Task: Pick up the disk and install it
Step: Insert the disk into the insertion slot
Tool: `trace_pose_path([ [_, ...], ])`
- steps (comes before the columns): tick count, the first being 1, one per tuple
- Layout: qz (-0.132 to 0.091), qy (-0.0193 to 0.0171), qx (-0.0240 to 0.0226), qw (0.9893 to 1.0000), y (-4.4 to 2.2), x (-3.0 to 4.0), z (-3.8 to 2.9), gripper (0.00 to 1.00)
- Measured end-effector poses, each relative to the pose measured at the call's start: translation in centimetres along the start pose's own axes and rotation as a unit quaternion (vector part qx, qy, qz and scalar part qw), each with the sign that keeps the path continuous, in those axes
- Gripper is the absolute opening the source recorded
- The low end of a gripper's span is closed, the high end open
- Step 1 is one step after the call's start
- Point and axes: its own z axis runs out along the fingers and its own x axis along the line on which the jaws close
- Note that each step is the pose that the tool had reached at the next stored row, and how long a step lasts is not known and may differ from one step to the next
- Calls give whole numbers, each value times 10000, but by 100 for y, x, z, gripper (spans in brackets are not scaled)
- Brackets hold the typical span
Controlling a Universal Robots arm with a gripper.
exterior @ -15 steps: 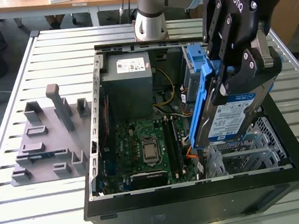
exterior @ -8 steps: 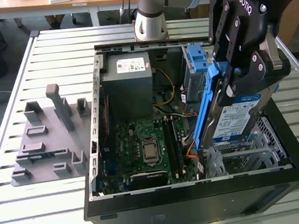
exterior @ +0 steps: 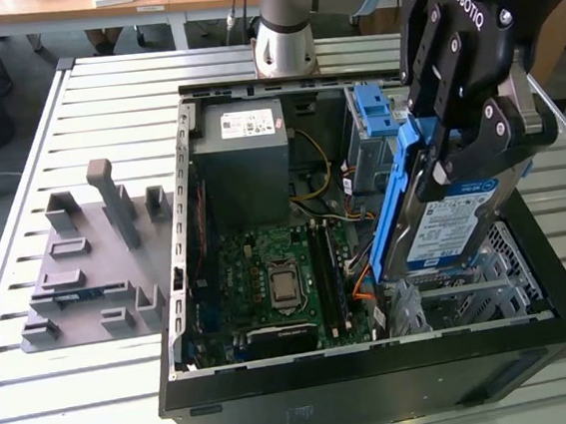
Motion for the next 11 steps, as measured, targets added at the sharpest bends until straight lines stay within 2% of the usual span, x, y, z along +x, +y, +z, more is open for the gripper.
trace_pose_path([
  [11, 0, 0, 0, 10000, -151, 6, 21, 36],
])
